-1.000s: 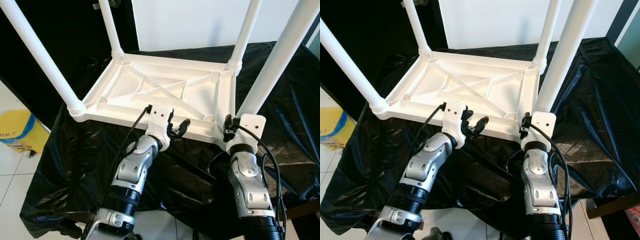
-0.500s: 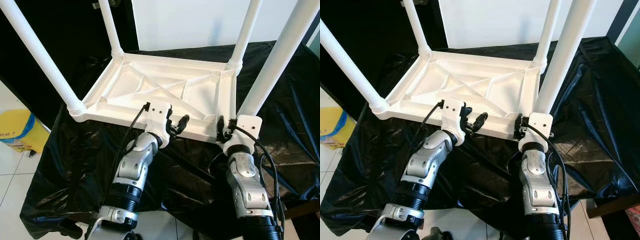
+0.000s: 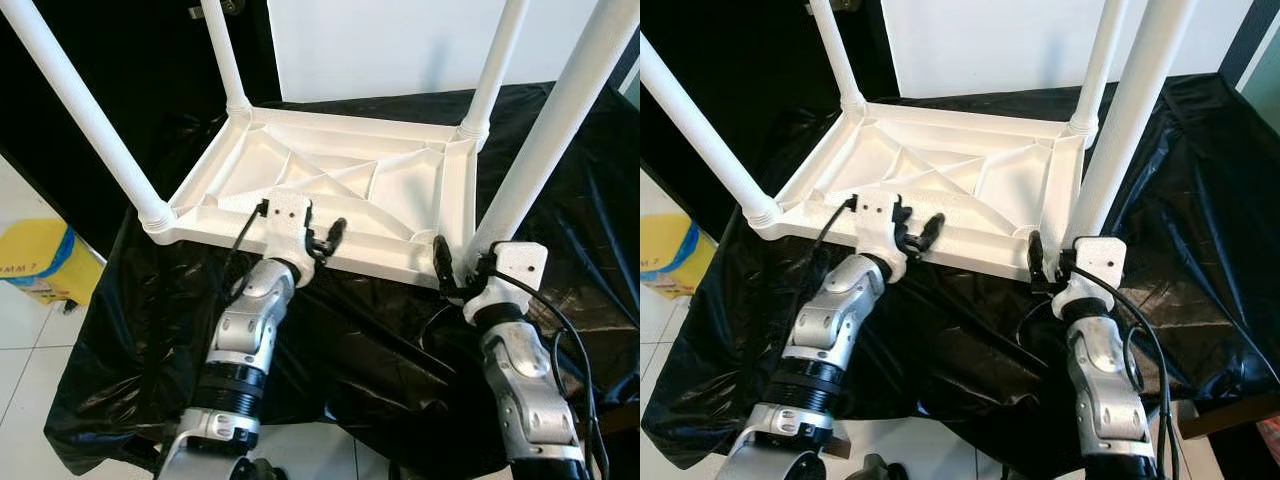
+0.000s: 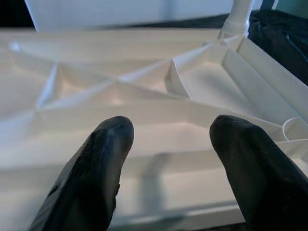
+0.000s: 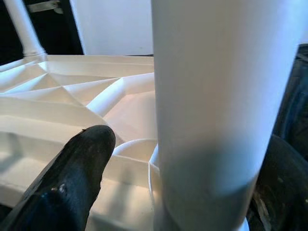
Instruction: Building children table
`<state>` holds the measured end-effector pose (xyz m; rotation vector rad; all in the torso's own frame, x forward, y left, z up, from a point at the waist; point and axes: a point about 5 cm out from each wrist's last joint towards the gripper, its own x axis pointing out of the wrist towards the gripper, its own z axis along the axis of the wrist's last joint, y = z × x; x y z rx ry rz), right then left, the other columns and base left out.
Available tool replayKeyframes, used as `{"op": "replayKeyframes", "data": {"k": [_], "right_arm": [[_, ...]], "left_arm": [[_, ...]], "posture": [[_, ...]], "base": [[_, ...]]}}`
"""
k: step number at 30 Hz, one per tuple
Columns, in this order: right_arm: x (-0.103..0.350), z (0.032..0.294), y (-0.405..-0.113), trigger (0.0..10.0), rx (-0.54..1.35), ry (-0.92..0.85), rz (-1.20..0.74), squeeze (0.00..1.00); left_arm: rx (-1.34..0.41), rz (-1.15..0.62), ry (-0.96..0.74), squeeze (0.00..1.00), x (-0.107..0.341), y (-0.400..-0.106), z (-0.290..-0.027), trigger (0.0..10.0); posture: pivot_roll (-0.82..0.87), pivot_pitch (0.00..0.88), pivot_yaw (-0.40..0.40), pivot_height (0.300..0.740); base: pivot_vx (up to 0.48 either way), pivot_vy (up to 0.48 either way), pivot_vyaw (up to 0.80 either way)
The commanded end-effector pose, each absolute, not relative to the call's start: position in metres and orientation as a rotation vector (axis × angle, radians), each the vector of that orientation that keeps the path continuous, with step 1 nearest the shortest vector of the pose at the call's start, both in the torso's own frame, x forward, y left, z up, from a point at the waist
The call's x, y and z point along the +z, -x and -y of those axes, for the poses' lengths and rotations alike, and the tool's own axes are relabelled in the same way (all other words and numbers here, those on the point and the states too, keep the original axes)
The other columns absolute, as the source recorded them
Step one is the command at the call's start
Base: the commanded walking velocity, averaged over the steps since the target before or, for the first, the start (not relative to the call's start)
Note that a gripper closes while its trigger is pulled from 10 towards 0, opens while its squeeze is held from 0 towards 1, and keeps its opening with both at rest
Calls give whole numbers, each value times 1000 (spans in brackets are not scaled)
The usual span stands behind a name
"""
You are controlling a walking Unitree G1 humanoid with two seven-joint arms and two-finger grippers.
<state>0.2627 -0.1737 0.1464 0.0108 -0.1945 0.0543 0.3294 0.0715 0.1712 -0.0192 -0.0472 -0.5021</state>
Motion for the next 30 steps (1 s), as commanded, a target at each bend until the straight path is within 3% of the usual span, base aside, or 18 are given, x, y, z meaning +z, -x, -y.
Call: {"op": "replayKeyframes", "data": {"k": [1, 6, 15, 29, 30], "right_arm": [[147, 172, -259, 10000, 123, -14, 204, 0], [146, 186, -256, 10000, 262, 29, 167, 0], [150, 207, -270, 10000, 396, 131, 129, 0], [152, 204, -302, 10000, 607, 234, 67, 0], [151, 205, -304, 4588, 615, 237, 64, 0]], "left_arm": [[-663, 73, -17, 0, 171, -321, -63, 10000], [-876, 89, -32, 0, 169, -301, -55, 10000], [-1074, 115, -81, 0, 167, -275, -49, 10000], [-1190, 75, -171, 0, 162, -267, -47, 10000], [-1188, 74, -173, 0, 163, -267, -48, 10000]], "posture": [[-189, 83, 101, 740], [-191, 89, 108, 740], [-172, 78, 105, 740], [-150, 48, 110, 740], [-146, 46, 108, 740]], "base": [[0, 0, 0], [0, 0, 0], [0, 0, 0], [0, 0, 0], [0, 0, 0]]}}
